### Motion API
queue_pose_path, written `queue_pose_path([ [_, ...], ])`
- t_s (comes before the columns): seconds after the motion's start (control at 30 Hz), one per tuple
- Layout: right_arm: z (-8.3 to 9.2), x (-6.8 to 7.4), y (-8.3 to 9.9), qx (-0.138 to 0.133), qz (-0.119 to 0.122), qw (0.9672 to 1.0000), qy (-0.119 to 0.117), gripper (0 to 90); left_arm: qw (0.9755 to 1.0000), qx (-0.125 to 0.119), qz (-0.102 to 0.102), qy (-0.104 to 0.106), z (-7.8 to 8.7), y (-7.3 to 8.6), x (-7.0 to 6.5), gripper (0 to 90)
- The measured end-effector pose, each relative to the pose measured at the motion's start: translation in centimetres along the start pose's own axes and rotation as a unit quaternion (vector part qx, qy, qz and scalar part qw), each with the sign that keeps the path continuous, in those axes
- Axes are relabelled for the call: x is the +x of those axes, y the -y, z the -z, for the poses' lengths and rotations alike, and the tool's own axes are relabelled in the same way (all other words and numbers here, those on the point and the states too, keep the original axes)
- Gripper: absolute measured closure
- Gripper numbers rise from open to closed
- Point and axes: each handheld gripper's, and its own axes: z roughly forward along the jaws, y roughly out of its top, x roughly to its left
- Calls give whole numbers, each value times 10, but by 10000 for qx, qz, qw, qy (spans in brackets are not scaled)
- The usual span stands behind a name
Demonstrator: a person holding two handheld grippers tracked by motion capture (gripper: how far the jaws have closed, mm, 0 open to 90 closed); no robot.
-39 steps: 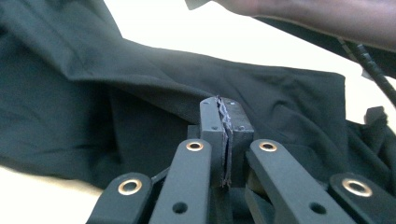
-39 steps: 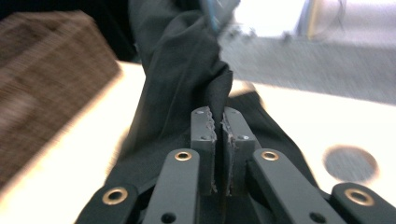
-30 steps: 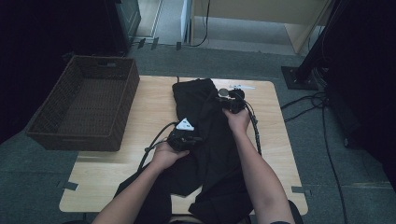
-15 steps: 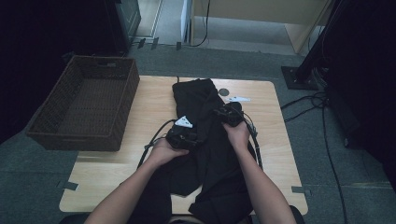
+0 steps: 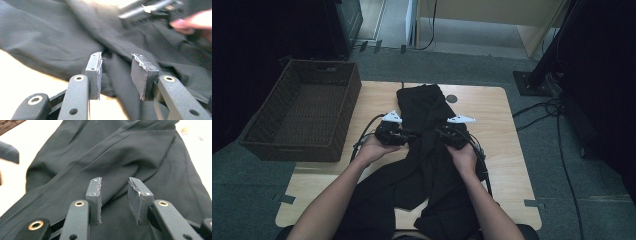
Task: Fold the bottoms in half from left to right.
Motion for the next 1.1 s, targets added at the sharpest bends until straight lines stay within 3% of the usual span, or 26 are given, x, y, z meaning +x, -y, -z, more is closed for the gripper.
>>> queue_pose_path([
  [0.07, 3, 5, 2, -65, 29, 10000, -30, 641, 9999, 8, 40, -144, 0, 2, 7, 531],
  [0.23, 9, 16, 6, -65, 188, 9998, -7, 622, 9993, 119, 217, -270, -2, 10, 23, 502],
  [0.33, 11, 22, 8, -130, 257, 9996, -20, 608, 9990, 173, 249, -321, -6, 12, 26, 471],
  [0.53, 11, 34, 10, -135, 151, 9992, -343, 516, 9983, 403, 240, -345, -23, 12, 29, 431],
  [0.57, 11, 38, 11, -95, 243, 9991, -336, 510, 9982, 422, 227, -360, -25, 13, 29, 431],
  [0.67, 10, 50, 14, -100, 308, 9985, -435, 474, 9983, 404, 246, -353, -31, 15, 31, 482],
  [0.77, 5, 59, 18, -95, 249, 9983, -527, 456, 9984, 394, 203, -357, -36, 16, 31, 651],
  [0.87, -4, 60, 24, 102, 271, 9983, -514, 545, 9980, 338, 165, -507, -39, 15, 28, 798],
  [0.93, -8, 60, 27, 215, 317, 9979, -514, 709, 9978, 336, 172, -553, -41, 13, 26, 864],
  [1.03, -7, 59, 29, 261, 420, 9975, -496, 868, 9975, 344, 170, -590, -42, 12, 25, 886],
  [1.1, -4, 56, 28, 229, 355, 9977, -529, 890, 9975, 340, 211, -590, -40, 12, 27, 890],
])
